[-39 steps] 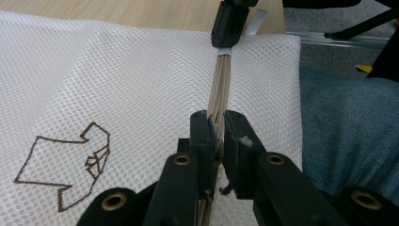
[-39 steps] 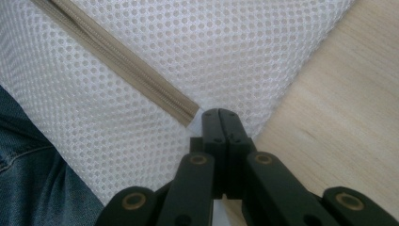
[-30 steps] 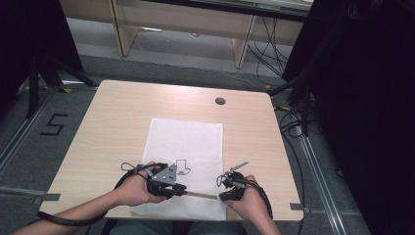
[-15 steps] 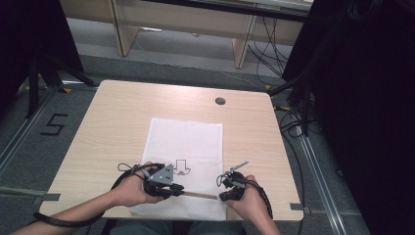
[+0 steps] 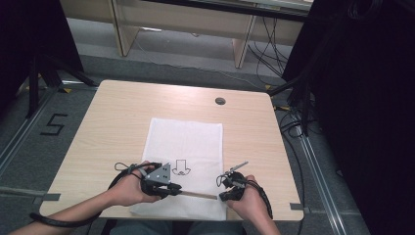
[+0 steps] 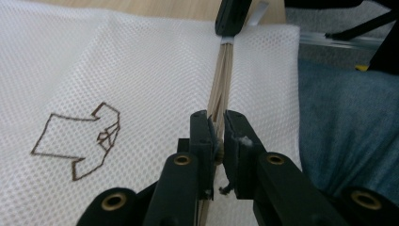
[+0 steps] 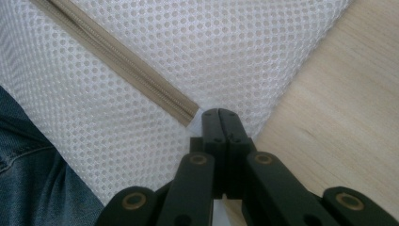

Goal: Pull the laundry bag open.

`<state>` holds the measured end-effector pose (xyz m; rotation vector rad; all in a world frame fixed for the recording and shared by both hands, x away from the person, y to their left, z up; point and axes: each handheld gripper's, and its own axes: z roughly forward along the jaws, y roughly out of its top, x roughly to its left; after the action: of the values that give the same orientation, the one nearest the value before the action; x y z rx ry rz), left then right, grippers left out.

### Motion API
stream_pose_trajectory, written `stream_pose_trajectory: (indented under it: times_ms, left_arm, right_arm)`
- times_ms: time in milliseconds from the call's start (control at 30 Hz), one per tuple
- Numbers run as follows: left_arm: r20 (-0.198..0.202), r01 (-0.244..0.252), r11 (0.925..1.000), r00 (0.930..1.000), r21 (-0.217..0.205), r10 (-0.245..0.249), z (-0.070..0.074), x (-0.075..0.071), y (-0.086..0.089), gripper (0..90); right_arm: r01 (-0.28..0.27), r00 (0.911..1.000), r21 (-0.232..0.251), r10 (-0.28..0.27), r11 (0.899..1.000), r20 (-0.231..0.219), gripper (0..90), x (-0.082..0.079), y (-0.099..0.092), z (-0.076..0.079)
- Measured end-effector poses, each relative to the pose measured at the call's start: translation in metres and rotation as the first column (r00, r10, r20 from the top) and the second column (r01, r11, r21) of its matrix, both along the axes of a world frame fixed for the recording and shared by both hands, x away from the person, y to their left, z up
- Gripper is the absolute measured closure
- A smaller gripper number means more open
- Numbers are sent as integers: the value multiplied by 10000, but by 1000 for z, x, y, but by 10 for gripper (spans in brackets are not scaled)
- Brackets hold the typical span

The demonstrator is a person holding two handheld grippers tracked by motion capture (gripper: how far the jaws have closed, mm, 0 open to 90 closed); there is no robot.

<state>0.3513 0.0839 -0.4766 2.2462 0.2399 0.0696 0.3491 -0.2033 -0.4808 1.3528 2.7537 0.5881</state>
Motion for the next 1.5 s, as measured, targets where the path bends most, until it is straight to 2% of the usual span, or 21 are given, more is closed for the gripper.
stream_pose_trajectory:
  times_ms: [167, 200, 233, 433, 467, 600, 900, 1000, 1100, 1133, 1333, 1500]
  left_arm:
    - [68, -30, 10000, 10000, -26, 30, 0, 0, 2, 821]
    - [181, -3, 9999, 9998, 111, 1, 0, 0, 3, 821]
    - [76, -21, 10000, 10000, 0, 21, 0, 0, 3, 821]
    - [183, -98, 9999, 9998, 93, 96, 0, 0, 8, 821]
    - [-12, -129, 9999, 9999, -75, 129, 0, -1, 8, 821]
    - [102, -123, 9999, 9999, -31, 124, 0, -1, 9, 821]
    - [79, -61, 10000, 10000, 50, 61, 0, 0, 10, 821]
    - [35, -97, 9999, 9999, -65, 97, 0, 0, 12, 821]
    - [5, -105, 9999, 9999, -65, 105, -1, 0, 15, 821]
    - [82, -117, 9999, 9999, 62, 116, 0, 0, 16, 821]
    - [15, -341, 9994, 9994, -57, 342, -1, 1, 25, 821]
    - [43, -291, 9996, 9996, 12, 291, -2, 0, 27, 821]
  right_arm:
    - [74, 10000, -59, -75, 10000, -51, 900, 0, 0, 0]
    - [57, 10000, -26, -57, 10000, -60, 900, 0, 0, 0]
    - [57, 10000, -26, -57, 10000, -60, 900, 0, 0, 0]
    - [67, 9999, -7, -68, 10000, -80, 900, 0, 0, 0]
    - [79, 9999, -9, -80, 10000, -82, 900, 0, 0, 0]
    - [83, 9999, -13, -83, 10000, -72, 900, 0, 0, 0]
    - [79, 9999, 27, -78, 10000, -79, 900, 0, -1, 0]
    - [77, 9999, 30, -77, 10000, -74, 900, 0, -1, 0]
    - [99, 9999, 11, -99, 10000, -79, 900, 0, -1, 0]
    - [105, 9999, -2, -105, 9999, -84, 900, 0, -1, 0]
    - [108, 9999, 3, -108, 9999, -113, 900, 1, -1, 0]
    - [117, 9999, 4, -117, 9999, -96, 900, 0, -1, 0]
